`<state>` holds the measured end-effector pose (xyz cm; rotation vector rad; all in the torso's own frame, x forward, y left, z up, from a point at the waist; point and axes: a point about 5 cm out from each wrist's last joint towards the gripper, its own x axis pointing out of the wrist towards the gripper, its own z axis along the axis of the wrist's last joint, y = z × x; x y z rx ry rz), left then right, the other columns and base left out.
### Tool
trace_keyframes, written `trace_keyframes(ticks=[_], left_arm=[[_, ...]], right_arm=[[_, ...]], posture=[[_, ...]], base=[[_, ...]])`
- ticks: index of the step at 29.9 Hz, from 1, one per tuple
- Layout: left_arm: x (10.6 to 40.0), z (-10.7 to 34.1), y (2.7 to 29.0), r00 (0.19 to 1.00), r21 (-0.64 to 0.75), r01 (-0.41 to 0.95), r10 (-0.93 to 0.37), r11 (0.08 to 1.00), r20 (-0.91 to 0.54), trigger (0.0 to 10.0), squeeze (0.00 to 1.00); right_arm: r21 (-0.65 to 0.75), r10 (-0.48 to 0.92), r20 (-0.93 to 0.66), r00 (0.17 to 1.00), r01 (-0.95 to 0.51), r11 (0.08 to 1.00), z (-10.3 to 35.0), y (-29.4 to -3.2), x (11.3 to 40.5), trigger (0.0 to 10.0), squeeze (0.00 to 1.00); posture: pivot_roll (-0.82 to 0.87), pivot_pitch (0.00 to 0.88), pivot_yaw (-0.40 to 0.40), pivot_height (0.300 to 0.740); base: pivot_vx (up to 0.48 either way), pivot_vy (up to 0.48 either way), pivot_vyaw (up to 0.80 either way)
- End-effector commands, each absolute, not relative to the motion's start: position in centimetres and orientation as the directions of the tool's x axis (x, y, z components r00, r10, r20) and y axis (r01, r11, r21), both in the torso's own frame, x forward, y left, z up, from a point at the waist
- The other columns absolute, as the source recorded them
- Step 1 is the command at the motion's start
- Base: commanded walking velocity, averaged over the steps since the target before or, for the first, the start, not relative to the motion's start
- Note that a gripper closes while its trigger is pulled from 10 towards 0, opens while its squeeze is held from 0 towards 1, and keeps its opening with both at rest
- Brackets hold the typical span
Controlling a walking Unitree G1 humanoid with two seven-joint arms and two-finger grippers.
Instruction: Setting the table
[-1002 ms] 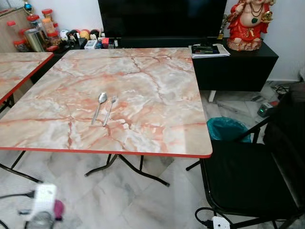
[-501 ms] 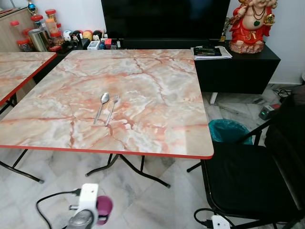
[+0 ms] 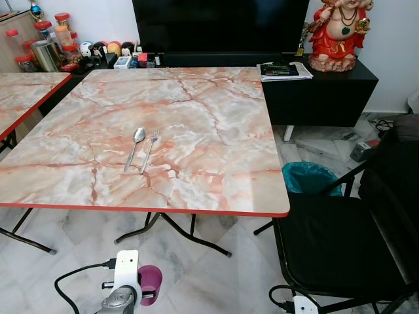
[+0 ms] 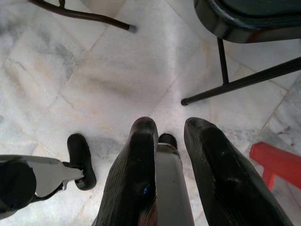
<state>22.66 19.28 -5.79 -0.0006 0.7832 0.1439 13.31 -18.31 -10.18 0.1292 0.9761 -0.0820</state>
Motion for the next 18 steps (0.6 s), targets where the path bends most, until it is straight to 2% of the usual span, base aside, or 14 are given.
trace_keyframes(ticks=[1, 5, 15, 18], left_arm=[[22.14, -5.96, 20.26, 0.689, 0.055, -0.176, 0.162, 0.983, -0.706, 10.0, 0.00], [21.88, -6.08, 20.57, 0.681, 0.056, -0.185, 0.169, 0.981, -0.712, 10.0, 0.00], [21.40, -6.34, 20.94, 0.663, 0.054, -0.213, 0.185, 0.976, -0.725, 10.0, 0.00], [21.14, -6.45, 21.23, 0.652, 0.036, -0.257, 0.201, 0.966, -0.732, 10.0, 0.00]], right_arm=[[0.068, -0.030, -0.827, 0.561, 0.154, 0.986, -10.18, -18.34, 13.28, 10.0, 0.00], [0.075, -0.027, -0.826, 0.564, 0.157, 0.985, -10.17, -18.35, 13.31, 10.0, 0.00], [0.083, -0.007, -0.824, 0.567, 0.133, 0.988, -10.12, -18.26, 13.46, 10.0, 0.00], [0.077, -0.017, -0.826, 0.564, 0.143, 0.987, -10.14, -18.29, 13.42, 10.0, 0.00]], posture=[[-0.01, 0.000, 0.028, 0.740], [-0.01, 0.000, 0.026, 0.740], [-0.01, 0.000, 0.020, 0.740], [-0.01, 0.000, 0.021, 0.740]], base=[[0.000, 0.000, 0.00], [0.000, 0.000, 0.00], [0.000, 0.480, 0.00], [0.000, 0.480, 0.00]])
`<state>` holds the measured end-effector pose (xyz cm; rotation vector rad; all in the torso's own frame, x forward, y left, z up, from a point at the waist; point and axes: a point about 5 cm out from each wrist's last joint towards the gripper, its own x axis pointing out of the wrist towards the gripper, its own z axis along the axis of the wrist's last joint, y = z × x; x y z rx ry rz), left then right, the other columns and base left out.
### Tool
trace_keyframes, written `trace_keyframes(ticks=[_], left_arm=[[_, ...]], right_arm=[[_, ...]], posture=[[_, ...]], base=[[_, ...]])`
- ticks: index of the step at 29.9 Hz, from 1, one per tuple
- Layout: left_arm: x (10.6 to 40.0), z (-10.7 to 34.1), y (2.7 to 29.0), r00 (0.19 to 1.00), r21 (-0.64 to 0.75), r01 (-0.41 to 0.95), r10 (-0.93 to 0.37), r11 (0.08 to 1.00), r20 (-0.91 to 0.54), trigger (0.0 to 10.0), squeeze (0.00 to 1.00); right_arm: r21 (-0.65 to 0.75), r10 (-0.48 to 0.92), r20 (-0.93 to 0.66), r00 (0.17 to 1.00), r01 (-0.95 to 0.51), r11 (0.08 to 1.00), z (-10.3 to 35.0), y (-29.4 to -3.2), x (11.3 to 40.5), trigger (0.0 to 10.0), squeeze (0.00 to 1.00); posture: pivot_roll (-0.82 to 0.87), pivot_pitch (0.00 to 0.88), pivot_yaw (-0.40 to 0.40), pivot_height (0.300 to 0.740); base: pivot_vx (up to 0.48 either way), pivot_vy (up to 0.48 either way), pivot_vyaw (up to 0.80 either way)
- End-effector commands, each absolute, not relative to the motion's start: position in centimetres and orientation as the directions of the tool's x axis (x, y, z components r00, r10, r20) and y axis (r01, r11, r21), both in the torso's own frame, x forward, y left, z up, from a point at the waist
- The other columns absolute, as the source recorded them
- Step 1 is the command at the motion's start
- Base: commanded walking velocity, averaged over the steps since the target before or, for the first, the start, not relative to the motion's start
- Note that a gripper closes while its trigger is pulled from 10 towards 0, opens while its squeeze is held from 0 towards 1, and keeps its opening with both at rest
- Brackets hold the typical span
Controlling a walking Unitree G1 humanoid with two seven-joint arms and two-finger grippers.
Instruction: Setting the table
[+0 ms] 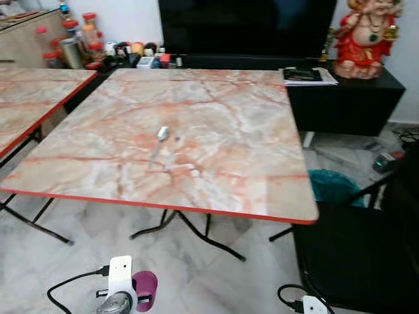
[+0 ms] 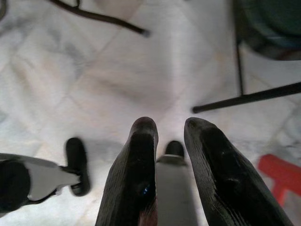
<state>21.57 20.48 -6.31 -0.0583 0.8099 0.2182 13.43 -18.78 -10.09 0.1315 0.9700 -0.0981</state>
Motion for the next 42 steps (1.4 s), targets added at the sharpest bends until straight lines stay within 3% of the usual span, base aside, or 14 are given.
trace_keyframes(ticks=[1, 42], left_arm=[[21.11, -6.46, 21.27, 0.651, 0.036, -0.257, 0.201, 0.966, -0.732, 10.0, 0.00], [20.64, -6.65, 21.87, 0.631, 0.036, -0.283, 0.214, 0.958, -0.746, 10.0, 0.00]], right_arm=[[0.077, -0.016, -0.826, 0.563, 0.142, 0.987, -10.15, -18.29, 13.41, 10.0, 0.00], [0.102, 0.016, -0.821, 0.570, 0.120, 0.988, -10.11, -18.10, 13.50, 10.0, 0.00]], posture=[[-0.01, 0.000, 0.021, 0.740], [0.00, 0.000, 0.027, 0.740]], base=[[0.000, 0.480, 0.00], [0.000, 0.480, -0.06]])
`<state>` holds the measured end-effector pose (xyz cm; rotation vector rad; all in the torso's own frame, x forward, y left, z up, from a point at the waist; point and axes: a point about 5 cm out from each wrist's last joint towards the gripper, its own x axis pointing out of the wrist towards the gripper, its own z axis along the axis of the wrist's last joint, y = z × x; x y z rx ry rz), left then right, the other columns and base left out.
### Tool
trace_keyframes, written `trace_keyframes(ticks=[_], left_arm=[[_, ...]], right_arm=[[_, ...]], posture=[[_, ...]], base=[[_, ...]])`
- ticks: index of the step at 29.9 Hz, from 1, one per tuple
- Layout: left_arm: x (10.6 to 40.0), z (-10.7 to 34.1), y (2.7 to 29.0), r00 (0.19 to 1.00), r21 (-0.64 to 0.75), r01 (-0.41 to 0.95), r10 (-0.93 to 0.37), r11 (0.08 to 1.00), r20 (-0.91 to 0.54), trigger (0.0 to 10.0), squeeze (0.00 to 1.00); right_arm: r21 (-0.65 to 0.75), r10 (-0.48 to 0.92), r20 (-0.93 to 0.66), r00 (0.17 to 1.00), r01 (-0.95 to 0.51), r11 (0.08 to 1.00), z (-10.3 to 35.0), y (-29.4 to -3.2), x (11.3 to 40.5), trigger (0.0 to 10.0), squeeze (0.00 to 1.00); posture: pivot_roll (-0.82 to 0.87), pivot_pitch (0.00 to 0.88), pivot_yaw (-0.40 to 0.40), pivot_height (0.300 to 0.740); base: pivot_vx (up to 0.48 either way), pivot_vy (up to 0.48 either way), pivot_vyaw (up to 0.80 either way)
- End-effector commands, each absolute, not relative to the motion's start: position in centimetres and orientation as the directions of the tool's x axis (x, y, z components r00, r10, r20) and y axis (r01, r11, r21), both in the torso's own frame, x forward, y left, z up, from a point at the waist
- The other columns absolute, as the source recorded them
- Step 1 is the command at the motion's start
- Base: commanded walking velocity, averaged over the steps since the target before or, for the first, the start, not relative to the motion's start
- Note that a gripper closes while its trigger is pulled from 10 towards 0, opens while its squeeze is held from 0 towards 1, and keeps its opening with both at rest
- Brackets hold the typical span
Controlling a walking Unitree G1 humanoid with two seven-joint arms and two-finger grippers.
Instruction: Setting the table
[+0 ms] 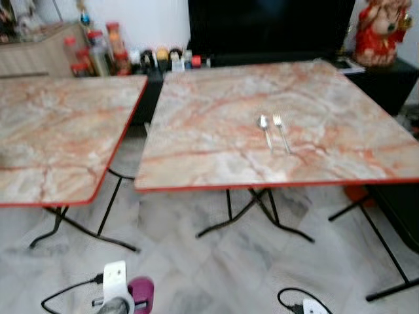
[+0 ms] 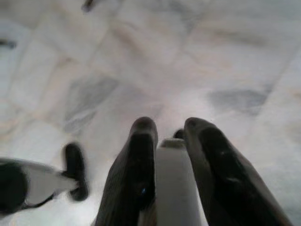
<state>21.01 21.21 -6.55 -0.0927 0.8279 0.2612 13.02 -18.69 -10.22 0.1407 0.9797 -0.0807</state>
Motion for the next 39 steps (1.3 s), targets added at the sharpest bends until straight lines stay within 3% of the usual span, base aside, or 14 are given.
trace_keyframes(ticks=[1, 39], left_arm=[[20.60, -6.67, 21.87, 0.629, 0.035, -0.287, 0.216, 0.957, -0.747, 10.0, 0.00], [20.99, -6.48, 21.79, 0.632, 0.033, -0.293, 0.220, 0.955, -0.743, 10.0, 0.00]], right_arm=[[0.104, 0.018, -0.821, 0.571, 0.118, 0.988, -10.10, -18.09, 13.51, 10.0, 0.00], [0.113, 0.033, -0.820, 0.572, 0.104, 0.988, -10.01, -18.09, 13.81, 10.0, 0.00]], posture=[[0.00, 0.000, 0.027, 0.740], [0.02, 0.000, 0.026, 0.740]], base=[[0.000, 0.480, 0.00], [0.000, 0.480, 0.00]])
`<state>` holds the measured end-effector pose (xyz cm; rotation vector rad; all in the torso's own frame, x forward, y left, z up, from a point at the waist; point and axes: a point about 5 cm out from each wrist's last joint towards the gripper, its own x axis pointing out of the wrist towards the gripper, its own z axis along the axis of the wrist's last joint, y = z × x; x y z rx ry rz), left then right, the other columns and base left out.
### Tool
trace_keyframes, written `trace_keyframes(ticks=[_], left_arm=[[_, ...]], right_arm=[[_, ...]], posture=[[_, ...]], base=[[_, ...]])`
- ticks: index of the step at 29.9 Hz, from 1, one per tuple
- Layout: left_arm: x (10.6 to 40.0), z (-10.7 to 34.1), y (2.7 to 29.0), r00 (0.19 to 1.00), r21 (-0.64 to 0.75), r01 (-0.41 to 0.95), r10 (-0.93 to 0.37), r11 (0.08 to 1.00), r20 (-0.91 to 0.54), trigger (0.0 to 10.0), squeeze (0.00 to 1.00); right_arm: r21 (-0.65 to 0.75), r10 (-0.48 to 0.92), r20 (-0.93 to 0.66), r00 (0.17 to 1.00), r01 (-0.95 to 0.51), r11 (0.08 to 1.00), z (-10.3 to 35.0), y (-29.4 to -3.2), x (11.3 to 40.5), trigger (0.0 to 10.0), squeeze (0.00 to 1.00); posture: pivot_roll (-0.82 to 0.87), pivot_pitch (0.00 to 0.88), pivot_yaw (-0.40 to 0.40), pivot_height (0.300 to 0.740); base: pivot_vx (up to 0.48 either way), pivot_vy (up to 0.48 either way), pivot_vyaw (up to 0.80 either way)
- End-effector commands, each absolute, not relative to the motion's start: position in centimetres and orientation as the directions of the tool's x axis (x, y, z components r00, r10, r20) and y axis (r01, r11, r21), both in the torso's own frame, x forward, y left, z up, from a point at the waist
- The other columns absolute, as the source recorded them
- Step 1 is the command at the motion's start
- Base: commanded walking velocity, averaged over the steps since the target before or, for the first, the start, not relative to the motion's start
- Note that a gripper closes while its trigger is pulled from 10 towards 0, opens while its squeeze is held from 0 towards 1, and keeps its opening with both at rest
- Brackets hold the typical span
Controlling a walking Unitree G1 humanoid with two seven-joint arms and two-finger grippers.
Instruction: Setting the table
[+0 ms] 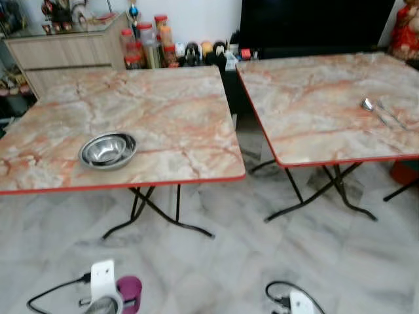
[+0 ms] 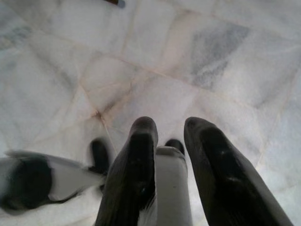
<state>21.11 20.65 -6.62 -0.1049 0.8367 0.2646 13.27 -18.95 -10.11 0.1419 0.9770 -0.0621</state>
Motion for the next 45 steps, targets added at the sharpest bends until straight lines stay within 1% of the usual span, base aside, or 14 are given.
trace_keyframes(ticks=[1, 6, 25, 30, 34, 45], left_arm=[[21.0, -6.5, 21.8, 0.631, 0.033, -0.294, 0.220, 0.955, -0.744, 10.0, 0.00], [20.9, -6.6, 21.7, 0.629, 0.033, -0.294, 0.219, 0.955, -0.745, 10.0, 0.00], [20.7, -6.6, 21.6, 0.637, 0.039, -0.280, 0.217, 0.959, -0.740, 10.0, 0.00], [21.0, -6.4, 21.7, 0.650, 0.045, -0.275, 0.220, 0.960, -0.727, 10.0, 0.00], [22.0, -5.8, 21.7, 0.679, 0.034, -0.275, 0.219, 0.961, -0.701, 10.0, 0.00], [22.6, -5.5, 21.4, 0.696, 0.029, -0.264, 0.211, 0.964, -0.686, 10.0, 0.00]], right_arm=[[0.111, 0.034, -0.820, 0.571, 0.101, 0.989, -10.0, -18.1, 13.8, 10.0, 0.00], [0.109, 0.043, -0.826, 0.562, 0.084, 0.990, -10.1, -18.1, 13.7, 10.0, 0.00], [0.112, 0.043, -0.830, 0.556, 0.091, 0.990, -10.2, -18.0, 13.3, 10.0, 0.00], [0.113, 0.045, -0.830, 0.556, 0.090, 0.989, -10.2, -18.0, 13.3, 10.0, 0.00], [0.116, 0.043, -0.829, 0.557, 0.095, 0.989, -10.2, -18.0, 13.3, 10.0, 0.00], [0.121, 0.044, -0.827, 0.561, 0.100, 0.988, -10.1, -17.9, 13.5, 10.0, 0.00]], posture=[[0.02, 0.000, 0.024, 0.740], [0.02, 0.000, 0.025, 0.740], [0.02, 0.000, 0.033, 0.740], [0.02, 0.000, 0.031, 0.740], [0.02, 0.000, 0.030, 0.740], [0.02, 0.000, 0.029, 0.740]], base=[[0.000, 0.480, 0.00], [0.000, 0.480, 0.00], [0.000, 0.469, 0.00], [0.000, 0.000, 0.00], [0.000, 0.000, 0.00], [0.000, 0.000, 0.00]])
